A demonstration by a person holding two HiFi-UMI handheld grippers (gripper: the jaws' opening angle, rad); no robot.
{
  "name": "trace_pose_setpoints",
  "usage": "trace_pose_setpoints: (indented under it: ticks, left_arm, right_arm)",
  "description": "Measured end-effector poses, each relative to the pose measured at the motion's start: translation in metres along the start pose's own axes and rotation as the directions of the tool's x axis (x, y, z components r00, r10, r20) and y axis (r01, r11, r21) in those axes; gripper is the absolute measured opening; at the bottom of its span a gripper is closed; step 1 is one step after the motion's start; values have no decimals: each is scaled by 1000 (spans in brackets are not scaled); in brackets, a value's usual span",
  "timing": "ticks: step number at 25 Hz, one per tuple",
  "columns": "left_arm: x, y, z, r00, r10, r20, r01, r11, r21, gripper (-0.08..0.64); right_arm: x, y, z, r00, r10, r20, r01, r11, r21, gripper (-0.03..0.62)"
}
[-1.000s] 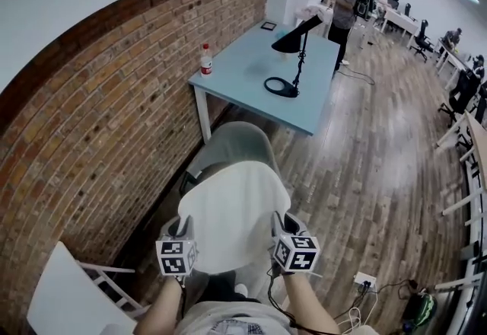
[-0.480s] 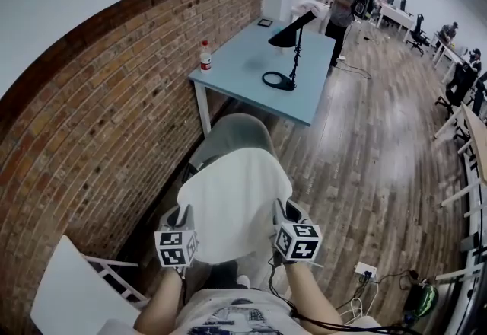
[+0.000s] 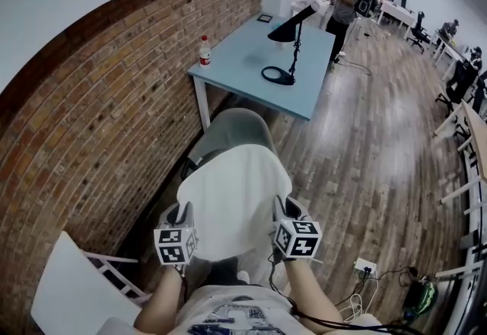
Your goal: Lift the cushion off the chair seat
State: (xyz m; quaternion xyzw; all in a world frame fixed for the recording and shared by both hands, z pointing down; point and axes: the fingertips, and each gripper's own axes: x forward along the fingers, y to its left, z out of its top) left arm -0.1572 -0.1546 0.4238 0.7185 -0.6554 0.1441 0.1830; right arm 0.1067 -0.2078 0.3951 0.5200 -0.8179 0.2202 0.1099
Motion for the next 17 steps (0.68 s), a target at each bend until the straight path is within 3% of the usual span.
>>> trace_pose_setpoints:
  ticks: [17]
  left_arm:
    - [5, -7, -6, 1000, -3, -19, 3, 1000, 8, 48]
  right_arm:
    - [0, -10, -10, 1000, -4, -18, 4, 1000, 17, 57]
